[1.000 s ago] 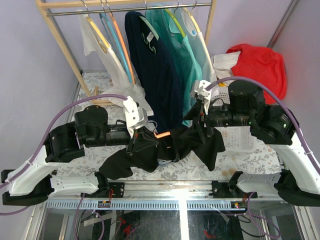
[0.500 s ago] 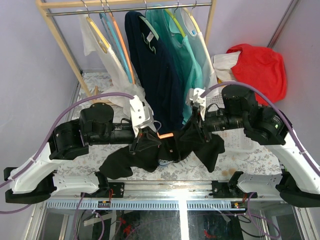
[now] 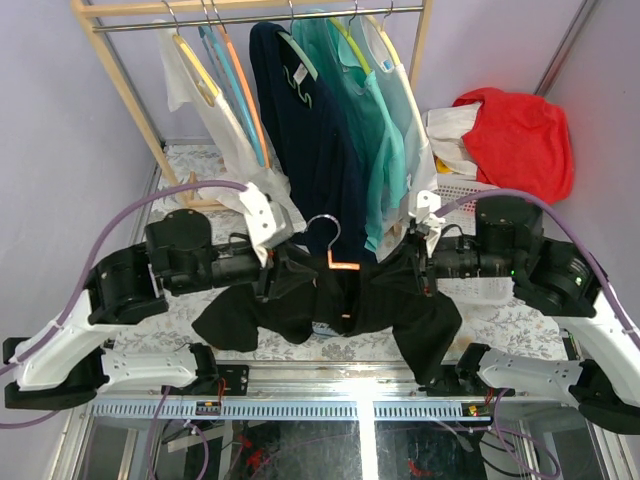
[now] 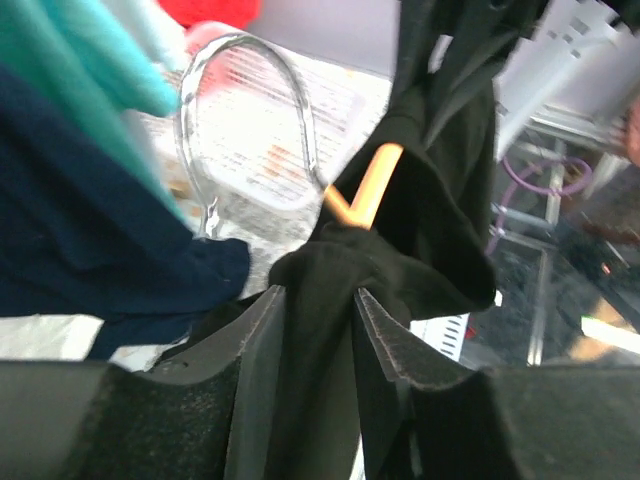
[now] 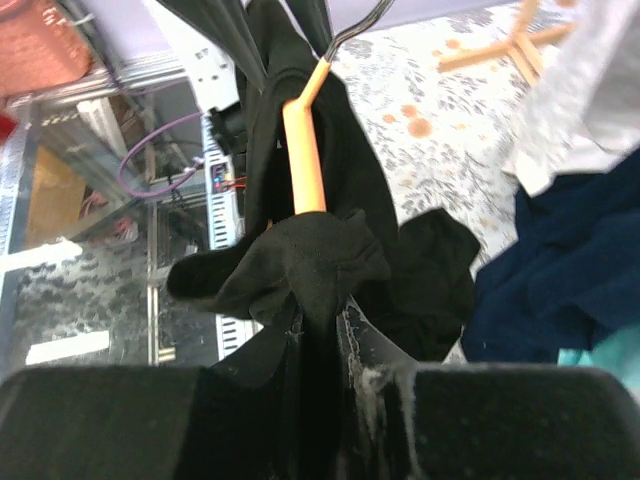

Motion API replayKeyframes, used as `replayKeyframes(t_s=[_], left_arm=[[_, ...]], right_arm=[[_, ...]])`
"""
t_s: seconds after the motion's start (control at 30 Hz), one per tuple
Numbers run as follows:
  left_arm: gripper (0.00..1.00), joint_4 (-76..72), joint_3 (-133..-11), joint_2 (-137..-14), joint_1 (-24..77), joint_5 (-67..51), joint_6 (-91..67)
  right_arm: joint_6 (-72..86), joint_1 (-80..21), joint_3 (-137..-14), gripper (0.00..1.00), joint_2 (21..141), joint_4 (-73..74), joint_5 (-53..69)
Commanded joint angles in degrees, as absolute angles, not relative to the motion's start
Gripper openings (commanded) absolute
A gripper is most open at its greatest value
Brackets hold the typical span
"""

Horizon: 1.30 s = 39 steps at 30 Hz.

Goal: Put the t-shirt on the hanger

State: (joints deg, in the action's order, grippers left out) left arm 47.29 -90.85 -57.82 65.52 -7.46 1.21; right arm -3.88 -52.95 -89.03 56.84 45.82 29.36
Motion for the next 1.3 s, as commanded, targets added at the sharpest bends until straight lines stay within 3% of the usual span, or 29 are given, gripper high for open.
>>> replayKeyframes(t_s=[0.0, 0.5, 0.7, 1.03, 1.2, 1.27], left_arm=[[0.34, 44.0, -91.5, -53.3, 65.0, 1.0, 0.7], [0.41, 48.3, -84.8, -44.5, 64.9, 17.1, -5.8], [0.6, 48.8, -80.1, -40.4, 64.9, 24.2, -8.3], [0.8, 40.6, -72.5, -40.8, 64.9, 27.0, -3.4], [0.81, 37.8, -72.2, -43.2, 64.9, 25.9, -1.3], [0.71, 37.2, -72.3, -43.3, 64.9, 25.0, -0.8]], right_arm=[[2.3, -51.8, -89.5, 0.0, 53.1, 44.2, 20.0], [2.3, -51.9, -93.8, 0.0, 48.9, 46.7, 8.1], [2.7, -51.9, -96.0, 0.0, 46.0, 46.5, 8.0], [3.5, -51.8, -97.4, 0.0, 44.3, 46.7, 13.5], [3.6, -51.9, -96.8, 0.0, 43.9, 46.8, 13.7], [3.6, -51.8, -96.8, 0.0, 43.8, 46.7, 13.3]])
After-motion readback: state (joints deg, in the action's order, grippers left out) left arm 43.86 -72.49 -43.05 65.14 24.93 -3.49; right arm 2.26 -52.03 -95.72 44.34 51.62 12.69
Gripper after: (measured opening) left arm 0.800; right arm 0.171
